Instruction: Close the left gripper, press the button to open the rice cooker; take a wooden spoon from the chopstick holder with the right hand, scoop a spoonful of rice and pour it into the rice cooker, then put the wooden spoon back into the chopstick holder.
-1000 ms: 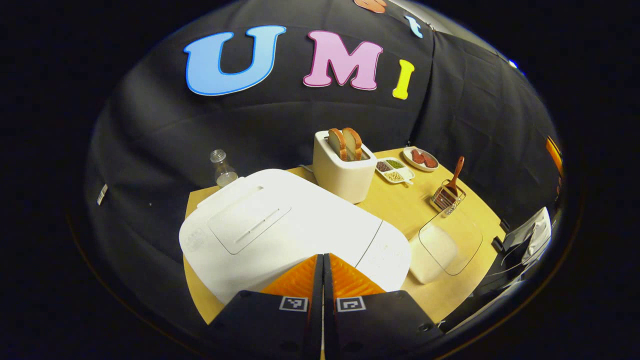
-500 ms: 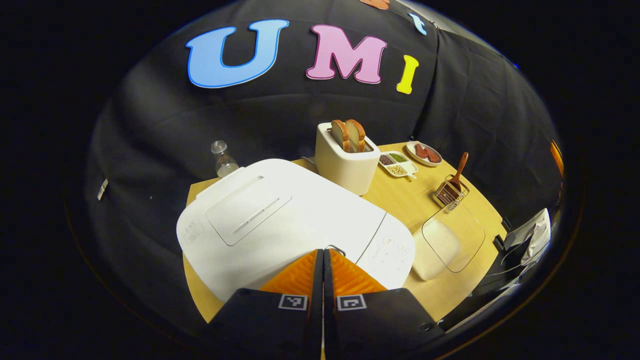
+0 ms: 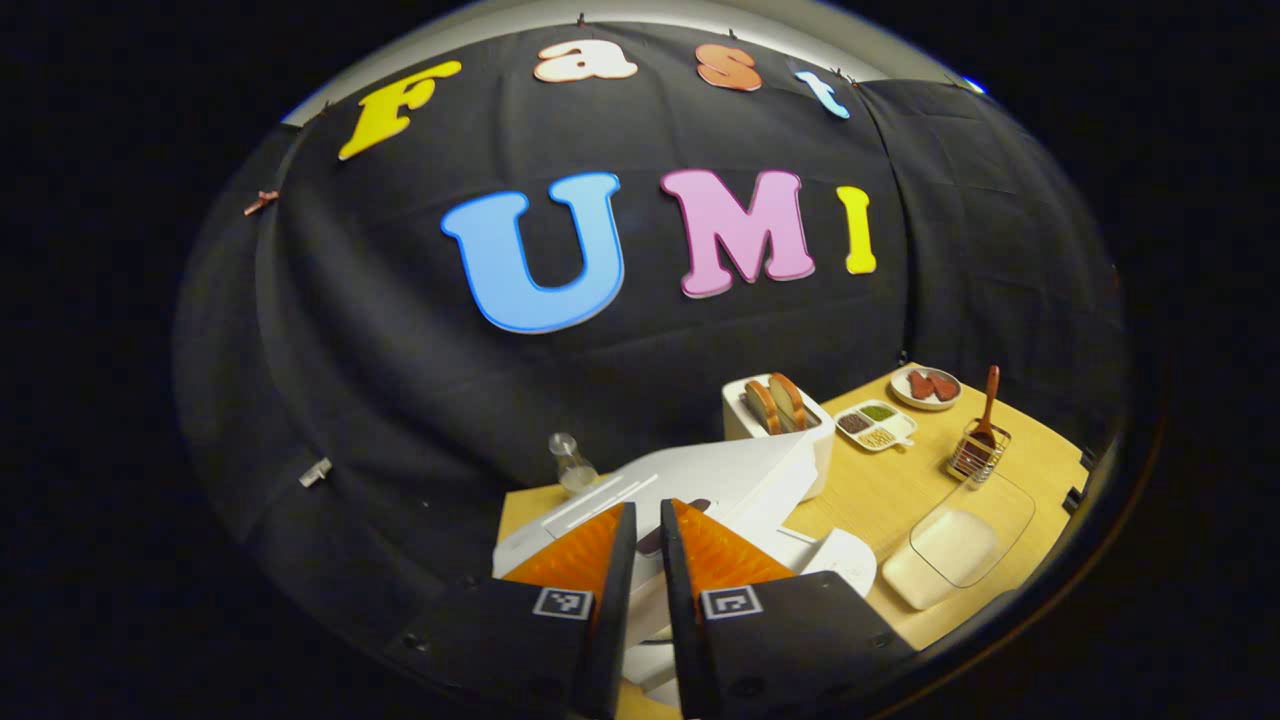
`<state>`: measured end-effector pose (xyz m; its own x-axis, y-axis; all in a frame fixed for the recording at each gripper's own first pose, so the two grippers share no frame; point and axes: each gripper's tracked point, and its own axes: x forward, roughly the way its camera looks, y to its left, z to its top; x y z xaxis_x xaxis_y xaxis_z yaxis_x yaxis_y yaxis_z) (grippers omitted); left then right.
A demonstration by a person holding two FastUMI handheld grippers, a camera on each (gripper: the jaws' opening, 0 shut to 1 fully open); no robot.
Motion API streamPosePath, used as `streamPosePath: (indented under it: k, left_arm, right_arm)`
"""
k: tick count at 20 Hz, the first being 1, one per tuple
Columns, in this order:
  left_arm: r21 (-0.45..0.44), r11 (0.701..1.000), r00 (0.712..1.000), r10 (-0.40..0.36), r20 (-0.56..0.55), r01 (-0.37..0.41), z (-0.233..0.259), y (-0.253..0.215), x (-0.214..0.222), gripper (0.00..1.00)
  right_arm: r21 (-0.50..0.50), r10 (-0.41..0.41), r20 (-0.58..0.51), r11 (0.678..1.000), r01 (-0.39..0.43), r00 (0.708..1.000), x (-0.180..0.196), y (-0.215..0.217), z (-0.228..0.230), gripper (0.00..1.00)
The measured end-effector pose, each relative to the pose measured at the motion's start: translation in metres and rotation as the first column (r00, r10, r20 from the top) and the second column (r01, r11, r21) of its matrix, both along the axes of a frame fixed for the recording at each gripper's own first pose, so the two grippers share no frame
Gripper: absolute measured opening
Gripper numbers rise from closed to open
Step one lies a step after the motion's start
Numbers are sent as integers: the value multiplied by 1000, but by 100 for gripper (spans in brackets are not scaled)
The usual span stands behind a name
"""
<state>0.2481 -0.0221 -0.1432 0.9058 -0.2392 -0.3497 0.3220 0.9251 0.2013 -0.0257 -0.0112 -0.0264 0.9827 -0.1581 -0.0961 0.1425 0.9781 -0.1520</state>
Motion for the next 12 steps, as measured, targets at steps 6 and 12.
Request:
streamPosePath:
  k: [6,12]
  left_arm:
    - [-45,993,983,116,142,-110,41,37,-27,87]
    - [-132,977,959,194,205,-169,73,62,-86,95]
  right_arm:
    - [24,27,11,999,-28,1000,4,-2,6,97]
    - [25,81,16,996,-82,997,10,8,6,97]
